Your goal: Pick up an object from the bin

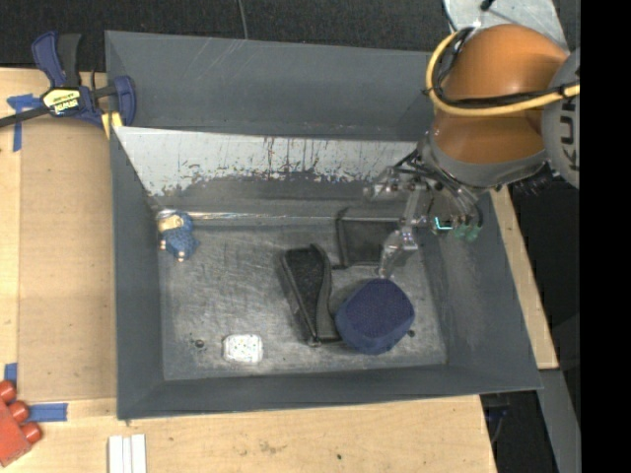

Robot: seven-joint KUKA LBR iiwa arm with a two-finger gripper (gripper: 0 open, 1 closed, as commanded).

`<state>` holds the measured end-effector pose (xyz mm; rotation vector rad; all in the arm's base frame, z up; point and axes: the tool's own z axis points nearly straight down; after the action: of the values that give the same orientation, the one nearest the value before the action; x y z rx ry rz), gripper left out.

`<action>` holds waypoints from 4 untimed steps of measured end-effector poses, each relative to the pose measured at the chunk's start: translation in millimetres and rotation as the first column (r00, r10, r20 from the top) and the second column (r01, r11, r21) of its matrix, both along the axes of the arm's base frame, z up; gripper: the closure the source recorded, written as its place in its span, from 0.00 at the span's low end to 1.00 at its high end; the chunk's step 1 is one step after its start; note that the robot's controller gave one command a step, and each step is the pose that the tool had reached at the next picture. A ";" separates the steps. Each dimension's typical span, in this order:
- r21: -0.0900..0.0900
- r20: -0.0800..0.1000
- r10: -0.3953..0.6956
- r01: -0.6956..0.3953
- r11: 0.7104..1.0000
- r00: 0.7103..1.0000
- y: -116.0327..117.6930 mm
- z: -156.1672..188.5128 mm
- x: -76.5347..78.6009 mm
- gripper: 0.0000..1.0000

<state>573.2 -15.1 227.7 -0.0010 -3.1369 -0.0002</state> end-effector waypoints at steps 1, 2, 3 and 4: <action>0.000 0.018 0.234 -0.235 0.972 0.972 -23.3 -149.6 -34.9 0.00; -0.010 0.016 0.660 -0.660 0.751 0.751 40.2 -123.1 -49.4 0.00; -0.011 0.011 0.863 -0.863 0.505 0.505 37.1 -119.5 -87.4 0.00; -0.012 0.015 0.654 -0.654 0.756 0.756 21.5 -150.3 -77.3 0.00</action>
Offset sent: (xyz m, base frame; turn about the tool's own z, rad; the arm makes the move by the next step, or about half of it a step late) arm -0.0411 -0.0248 -0.1577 -0.2396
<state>495.9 6.3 77.4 1.1008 -2.9567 0.0114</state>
